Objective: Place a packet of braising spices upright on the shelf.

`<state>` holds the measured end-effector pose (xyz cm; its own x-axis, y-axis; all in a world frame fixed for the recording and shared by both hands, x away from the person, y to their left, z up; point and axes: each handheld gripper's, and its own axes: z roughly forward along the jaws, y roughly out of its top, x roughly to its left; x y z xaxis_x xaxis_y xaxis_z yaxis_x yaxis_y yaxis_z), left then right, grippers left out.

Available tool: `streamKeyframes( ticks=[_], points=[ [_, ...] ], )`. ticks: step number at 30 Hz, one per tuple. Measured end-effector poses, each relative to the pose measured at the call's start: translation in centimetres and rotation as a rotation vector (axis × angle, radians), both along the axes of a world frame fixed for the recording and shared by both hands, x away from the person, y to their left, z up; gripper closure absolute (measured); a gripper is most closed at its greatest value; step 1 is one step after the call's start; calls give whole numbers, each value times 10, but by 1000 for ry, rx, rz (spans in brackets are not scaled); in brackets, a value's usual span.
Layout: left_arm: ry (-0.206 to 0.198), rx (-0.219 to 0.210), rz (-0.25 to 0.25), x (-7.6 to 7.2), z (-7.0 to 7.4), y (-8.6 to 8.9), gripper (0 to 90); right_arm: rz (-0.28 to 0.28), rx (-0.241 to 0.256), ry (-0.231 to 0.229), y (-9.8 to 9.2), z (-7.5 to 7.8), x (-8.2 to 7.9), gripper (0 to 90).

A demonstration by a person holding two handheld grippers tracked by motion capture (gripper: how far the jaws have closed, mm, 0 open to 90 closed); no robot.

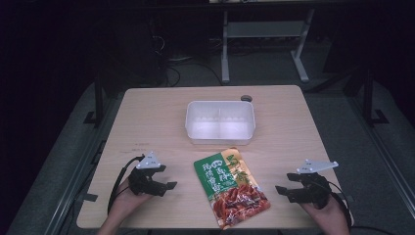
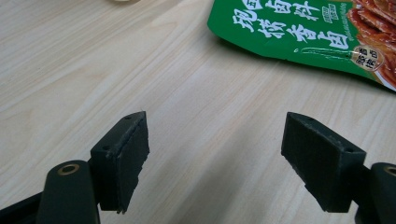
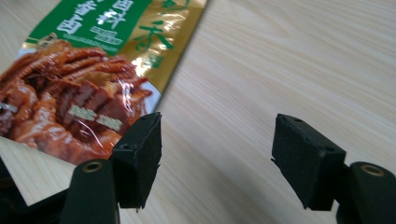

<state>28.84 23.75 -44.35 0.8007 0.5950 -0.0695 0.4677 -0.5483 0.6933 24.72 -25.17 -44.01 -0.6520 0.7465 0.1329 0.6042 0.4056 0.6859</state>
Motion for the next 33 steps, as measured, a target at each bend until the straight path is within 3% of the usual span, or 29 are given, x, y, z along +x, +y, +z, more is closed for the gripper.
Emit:
streamKeyframes(
  ticks=[8,10,13,14,20,25,33],
  points=[
    [3,0,-5,0,0,-3,237,58,-4,-5,22,8,6,461],
    [3,1,-5,0,0,-4,239,84,-12,4,31,10,9,549],
    [2,-3,-3,0,1,-4,241,107,-21,10,37,11,11,609],
    [2,-5,0,0,1,-5,245,119,-19,23,42,12,13,691],
    [6,-1,-4,0,3,-10,272,204,-57,44,69,14,18,894],
    [13,2,-13,2,5,-17,305,273,-95,73,96,10,18,896],
    [21,20,-23,9,12,-34,330,310,-119,98,106,0,13,896]
  ],
)
